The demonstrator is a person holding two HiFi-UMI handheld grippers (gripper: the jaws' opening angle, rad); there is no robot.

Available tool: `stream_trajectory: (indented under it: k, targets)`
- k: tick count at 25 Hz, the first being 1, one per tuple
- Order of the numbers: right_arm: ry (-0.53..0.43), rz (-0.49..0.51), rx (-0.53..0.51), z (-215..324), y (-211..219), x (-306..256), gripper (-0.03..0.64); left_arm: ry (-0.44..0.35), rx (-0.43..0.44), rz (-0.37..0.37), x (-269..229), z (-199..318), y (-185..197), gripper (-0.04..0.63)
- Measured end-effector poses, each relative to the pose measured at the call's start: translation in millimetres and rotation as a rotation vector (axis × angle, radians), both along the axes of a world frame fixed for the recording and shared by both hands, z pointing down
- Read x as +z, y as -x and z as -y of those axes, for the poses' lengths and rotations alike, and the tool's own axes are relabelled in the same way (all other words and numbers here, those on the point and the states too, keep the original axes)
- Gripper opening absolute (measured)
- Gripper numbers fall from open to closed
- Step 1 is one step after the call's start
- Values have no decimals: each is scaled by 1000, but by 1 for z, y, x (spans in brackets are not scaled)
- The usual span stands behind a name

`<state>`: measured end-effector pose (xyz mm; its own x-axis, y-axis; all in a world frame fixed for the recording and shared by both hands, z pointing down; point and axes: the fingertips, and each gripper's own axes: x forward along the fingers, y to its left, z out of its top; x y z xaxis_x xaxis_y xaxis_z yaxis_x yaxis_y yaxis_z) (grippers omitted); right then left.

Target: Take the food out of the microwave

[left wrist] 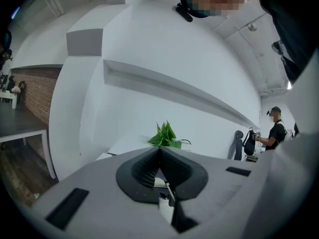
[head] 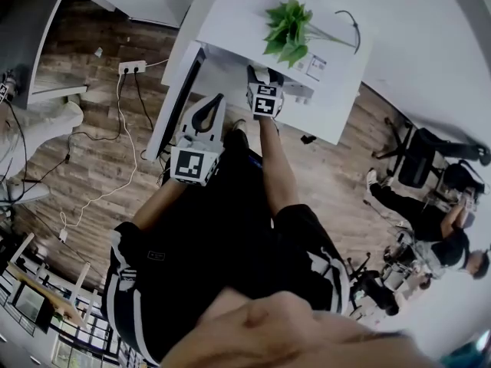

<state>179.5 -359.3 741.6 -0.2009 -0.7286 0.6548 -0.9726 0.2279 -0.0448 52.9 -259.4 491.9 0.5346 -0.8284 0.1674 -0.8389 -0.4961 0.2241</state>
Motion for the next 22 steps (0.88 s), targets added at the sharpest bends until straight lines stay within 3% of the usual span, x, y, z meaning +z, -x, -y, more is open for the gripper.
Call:
stream_trajectory:
  k: [6,11,16,22]
  targets:
    - [14,11,6,-13,1,-2,279,15,-11,6,-5,-1,3,32]
    - [2,15,15,-28,0,-12,280,-17,10,20,-7,-7,5,32]
    - [-1,20,51,-52,-1,-21,280,11,24,-6,-5,-15,11,32]
    - [-27,10,123,-89,0,-37,279,-4,96,-13,-4,-32,24,32]
